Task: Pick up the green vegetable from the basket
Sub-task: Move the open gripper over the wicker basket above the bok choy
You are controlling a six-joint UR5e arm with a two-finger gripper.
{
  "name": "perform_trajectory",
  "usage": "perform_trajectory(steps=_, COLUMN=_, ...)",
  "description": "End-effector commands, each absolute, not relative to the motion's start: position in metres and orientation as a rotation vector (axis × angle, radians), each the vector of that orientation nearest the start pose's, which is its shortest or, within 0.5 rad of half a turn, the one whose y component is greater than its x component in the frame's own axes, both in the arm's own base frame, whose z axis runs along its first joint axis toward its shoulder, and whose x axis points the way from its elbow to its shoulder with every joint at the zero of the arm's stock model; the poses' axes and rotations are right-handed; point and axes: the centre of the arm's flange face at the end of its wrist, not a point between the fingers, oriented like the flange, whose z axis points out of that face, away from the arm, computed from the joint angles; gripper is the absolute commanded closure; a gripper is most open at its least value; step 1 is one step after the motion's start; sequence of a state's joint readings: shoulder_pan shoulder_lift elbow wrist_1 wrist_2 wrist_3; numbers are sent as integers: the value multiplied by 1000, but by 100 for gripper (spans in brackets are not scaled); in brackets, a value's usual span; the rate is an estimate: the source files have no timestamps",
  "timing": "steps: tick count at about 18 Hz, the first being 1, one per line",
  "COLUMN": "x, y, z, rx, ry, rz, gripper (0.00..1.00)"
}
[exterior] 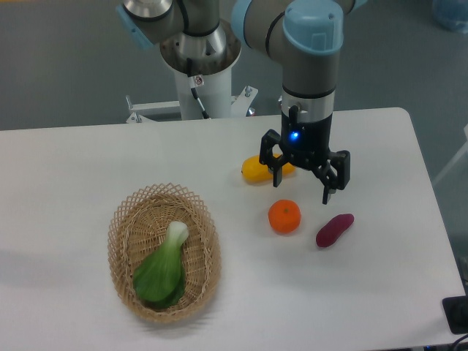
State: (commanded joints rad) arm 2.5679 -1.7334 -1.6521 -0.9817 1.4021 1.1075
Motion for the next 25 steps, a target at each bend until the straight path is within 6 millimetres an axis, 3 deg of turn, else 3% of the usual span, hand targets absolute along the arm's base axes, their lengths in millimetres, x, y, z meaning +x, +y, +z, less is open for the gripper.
perform_trajectory(steps=8, x=-394, y=432, z=412, rx=-2794, ry=133, rz=267, gripper=0)
perform_trajectory(steps=12, x=-376, y=431, z=399, rx=-2794, ry=41, rz=193, gripper=0)
perform_trajectory(steps=14, x=-367, y=439, z=396, rx=-2793, ry=-61, rz=162, gripper=0)
perform_trajectory(steps=17, x=-342, y=447, z=370, rx=-2836, ry=-68, rz=108, gripper=0)
perform_trajectory(steps=25, x=-273, y=516, z=326, rx=-2840, ry=-98, rz=50, gripper=0)
